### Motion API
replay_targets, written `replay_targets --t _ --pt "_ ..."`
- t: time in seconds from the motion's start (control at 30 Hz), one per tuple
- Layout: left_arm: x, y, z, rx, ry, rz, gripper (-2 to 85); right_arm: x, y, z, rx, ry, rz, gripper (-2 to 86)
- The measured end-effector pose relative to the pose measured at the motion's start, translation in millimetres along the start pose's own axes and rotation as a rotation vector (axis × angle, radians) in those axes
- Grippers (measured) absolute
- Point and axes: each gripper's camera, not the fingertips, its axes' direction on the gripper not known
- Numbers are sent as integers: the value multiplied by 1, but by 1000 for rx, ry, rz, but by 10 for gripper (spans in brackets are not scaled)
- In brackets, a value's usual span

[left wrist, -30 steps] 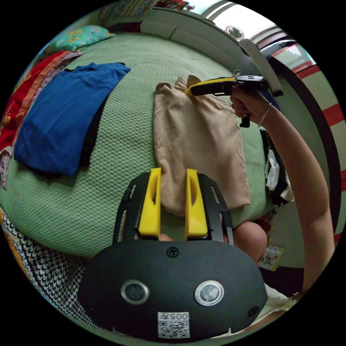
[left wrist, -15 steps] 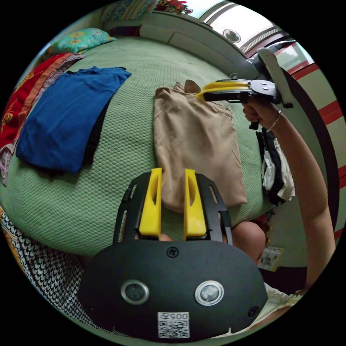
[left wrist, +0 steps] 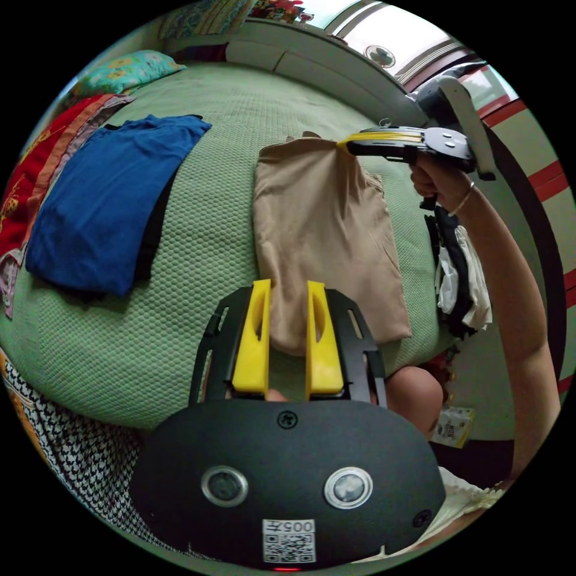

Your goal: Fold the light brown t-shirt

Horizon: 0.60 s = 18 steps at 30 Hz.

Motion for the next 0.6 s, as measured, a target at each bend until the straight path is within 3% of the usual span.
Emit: replay_targets --t 0.33,0.47,0.6 --pt "-1 -11 2 -12 -6 5 98 5 15 41 -192 198 158 15" --pt "-3 -16 1 -11 7 4 97 22 18 5 -4 59 245 80" --pt "-5 -21 2 -14 17 -1 96 28 15 -3 15 11 202 105"
